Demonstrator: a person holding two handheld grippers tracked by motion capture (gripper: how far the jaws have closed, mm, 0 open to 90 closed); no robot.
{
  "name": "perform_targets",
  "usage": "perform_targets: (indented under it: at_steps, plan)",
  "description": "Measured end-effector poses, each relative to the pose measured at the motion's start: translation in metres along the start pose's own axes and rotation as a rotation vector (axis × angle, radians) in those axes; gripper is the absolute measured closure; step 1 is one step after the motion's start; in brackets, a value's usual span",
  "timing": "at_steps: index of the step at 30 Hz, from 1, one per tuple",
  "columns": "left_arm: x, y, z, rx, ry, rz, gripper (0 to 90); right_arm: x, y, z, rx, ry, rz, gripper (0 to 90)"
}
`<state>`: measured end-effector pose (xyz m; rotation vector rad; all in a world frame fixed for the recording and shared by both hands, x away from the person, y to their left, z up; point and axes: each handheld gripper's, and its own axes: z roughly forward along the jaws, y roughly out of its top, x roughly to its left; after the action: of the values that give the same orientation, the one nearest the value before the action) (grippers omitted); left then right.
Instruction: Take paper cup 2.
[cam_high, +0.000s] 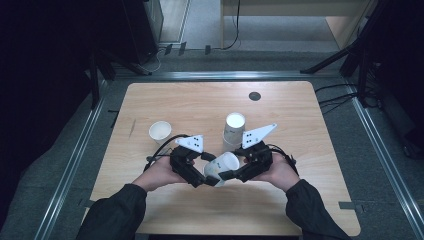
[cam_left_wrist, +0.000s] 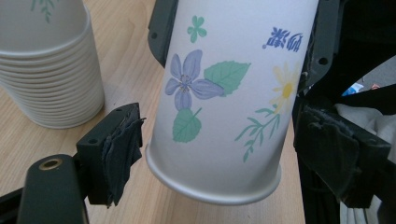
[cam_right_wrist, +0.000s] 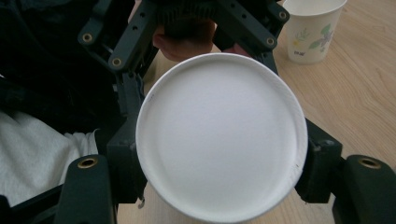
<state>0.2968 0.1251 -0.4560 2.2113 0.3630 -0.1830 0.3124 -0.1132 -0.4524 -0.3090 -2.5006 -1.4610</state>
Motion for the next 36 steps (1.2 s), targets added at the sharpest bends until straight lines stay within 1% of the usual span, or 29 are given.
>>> perform_targets:
  at_steps: [2, 4, 11, 13, 14, 15, 23, 27, 36]
  plan:
    - [-0.0001, 0.0000, 0.0014, 0.009, 0.000, 0.003, 15.6, 0.0001, 0.0007, 0.0000, -0.003, 0.001, -0.001, 32.9]
    - [-0.0009, -0.0001, 0.0031, 0.009, 0.000, 0.005, 15.7, -0.0004, 0.0013, -0.0004, -0.012, 0.005, 0.005, 32.9]
    - [-0.0014, -0.0007, 0.0046, 0.016, 0.001, 0.014, 16.7, 0.0002, 0.0032, -0.0008, -0.014, 0.004, 0.012, 32.8]
    - [-0.0018, -0.0008, 0.0042, 0.016, 0.006, 0.022, 20.5, 0.0005, 0.0033, -0.0008, -0.015, 0.005, 0.013, 32.9]
    - [-0.0019, -0.0009, 0.0038, 0.016, 0.014, 0.023, 20.5, 0.0005, 0.0035, -0.0008, -0.014, 0.007, 0.014, 32.8]
    - [-0.0009, -0.0010, 0.0031, 0.014, 0.007, 0.021, 22.4, 0.0008, 0.0038, -0.0009, -0.019, 0.007, 0.010, 32.9]
    - [-0.0014, -0.0012, 0.0028, 0.019, 0.009, 0.028, 23.8, 0.0010, 0.0042, -0.0004, -0.014, 0.010, 0.016, 32.9]
    - [-0.0020, -0.0006, 0.0017, 0.013, 0.013, 0.035, 24.3, 0.0016, 0.0044, -0.0011, -0.021, 0.003, 0.010, 32.8]
    - [-0.0022, -0.0005, 0.0016, 0.015, 0.017, 0.038, 24.5, 0.0017, 0.0046, -0.0010, -0.020, 0.003, 0.008, 32.1]
